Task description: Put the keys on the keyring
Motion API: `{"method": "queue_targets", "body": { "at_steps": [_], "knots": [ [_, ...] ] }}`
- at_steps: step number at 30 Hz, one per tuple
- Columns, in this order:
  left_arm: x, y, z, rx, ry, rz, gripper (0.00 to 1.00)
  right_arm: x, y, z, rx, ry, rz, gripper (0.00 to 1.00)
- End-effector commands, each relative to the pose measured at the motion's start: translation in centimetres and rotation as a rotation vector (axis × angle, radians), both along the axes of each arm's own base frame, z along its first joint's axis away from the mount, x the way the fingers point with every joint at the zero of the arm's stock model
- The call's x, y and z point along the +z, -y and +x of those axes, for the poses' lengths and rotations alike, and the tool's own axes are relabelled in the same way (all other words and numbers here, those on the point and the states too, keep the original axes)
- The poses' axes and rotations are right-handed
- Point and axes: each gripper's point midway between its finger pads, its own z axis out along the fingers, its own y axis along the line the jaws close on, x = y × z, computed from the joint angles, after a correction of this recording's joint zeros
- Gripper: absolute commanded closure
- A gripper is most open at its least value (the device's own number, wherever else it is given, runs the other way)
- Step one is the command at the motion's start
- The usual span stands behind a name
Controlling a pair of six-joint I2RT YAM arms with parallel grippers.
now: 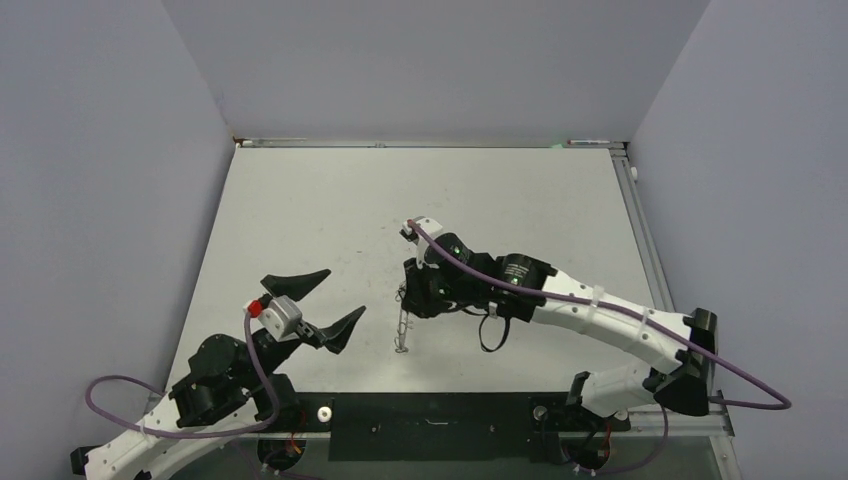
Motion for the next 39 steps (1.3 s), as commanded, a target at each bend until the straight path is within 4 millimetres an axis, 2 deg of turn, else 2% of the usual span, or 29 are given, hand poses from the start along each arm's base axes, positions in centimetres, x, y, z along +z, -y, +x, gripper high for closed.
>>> {"method": "queue_targets", "body": {
  "at_steps": [1,4,6,9,11,13,14,16,19,22,25,27,32,39],
  "knots": [
    [-0.2,-2.7,2.2,0.186,-0.018,0.010,0.10,2.2,-3.0,4.6,-0.042,-0.067,0.145,0.95],
    [-0.8,-2.9,2.9,0.221,-0.032,0.051,0.10,2.1,-3.8,9.8,-0.099,-0.122,0.190,0.95],
    [-1.1,-2.8,3.1,0.232,-0.042,0.071,0.10,2.7,-5.1,12.2,-0.080,-0.148,0.238,0.95],
    [-1.3,-2.7,3.3,0.229,-0.051,0.082,0.10,2.8,-7.2,14.0,-0.049,-0.198,0.313,0.95],
    [-1.3,-2.7,3.2,0.228,-0.051,0.077,0.10,1.3,-7.3,14.7,-0.071,-0.203,0.305,0.95],
    [-1.3,-2.8,3.2,0.228,-0.050,0.072,0.10,-1.2,-6.1,14.9,-0.123,-0.214,0.263,0.95],
    [-1.3,-2.8,3.2,0.228,-0.051,0.071,0.09,-3.6,-4.9,14.5,-0.156,-0.238,0.228,0.95],
    [-1.3,-2.7,3.2,0.221,-0.049,0.069,0.09,-6.2,-2.4,14.3,-0.222,-0.259,0.201,0.95],
    [-1.3,-2.4,3.2,0.210,-0.049,0.073,0.09,-9.7,1.9,14.1,-0.326,-0.295,0.164,0.95],
    [-1.5,-2.2,3.3,0.203,-0.058,0.080,0.09,-12.0,5.7,13.3,-0.389,-0.328,0.134,0.95],
    [-1.6,-2.2,3.4,0.201,-0.063,0.082,0.09,-13.3,8.7,13.0,-0.442,-0.348,0.129,0.95],
    [-1.6,-2.1,3.4,0.200,-0.065,0.082,0.09,-13.5,9.9,12.8,-0.454,-0.355,0.135,0.95],
    [-1.9,-1.9,3.6,0.196,-0.075,0.093,0.09,-13.3,10.3,11.9,-0.413,-0.351,0.128,0.95],
    [-2.1,-1.8,3.8,0.197,-0.081,0.100,0.09,-14.6,11.3,10.1,-0.344,-0.349,0.048,0.95]
  ]
}}
